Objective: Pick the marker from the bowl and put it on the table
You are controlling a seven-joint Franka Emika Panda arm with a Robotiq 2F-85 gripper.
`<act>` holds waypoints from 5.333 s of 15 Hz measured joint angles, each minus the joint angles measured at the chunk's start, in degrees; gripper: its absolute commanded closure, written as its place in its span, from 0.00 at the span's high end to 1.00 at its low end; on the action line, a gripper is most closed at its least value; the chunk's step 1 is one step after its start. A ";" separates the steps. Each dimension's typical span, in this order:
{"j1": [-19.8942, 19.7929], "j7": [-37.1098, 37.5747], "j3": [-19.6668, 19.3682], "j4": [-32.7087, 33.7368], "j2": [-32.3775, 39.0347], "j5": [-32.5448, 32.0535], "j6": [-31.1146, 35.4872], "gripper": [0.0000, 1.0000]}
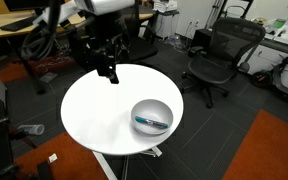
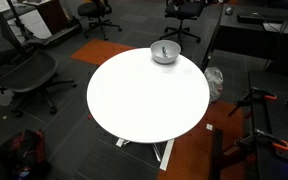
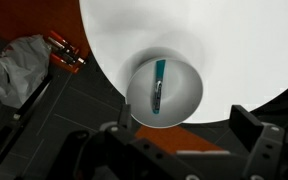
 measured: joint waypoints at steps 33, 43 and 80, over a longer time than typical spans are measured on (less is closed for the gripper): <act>2.29 -8.24 -5.75 13.17 22.93 12.20 6.71 1.00; 2.35 -8.24 -6.68 19.03 30.11 12.20 5.61 1.00; 1.40 -8.22 -7.06 36.32 46.57 12.21 -0.64 0.05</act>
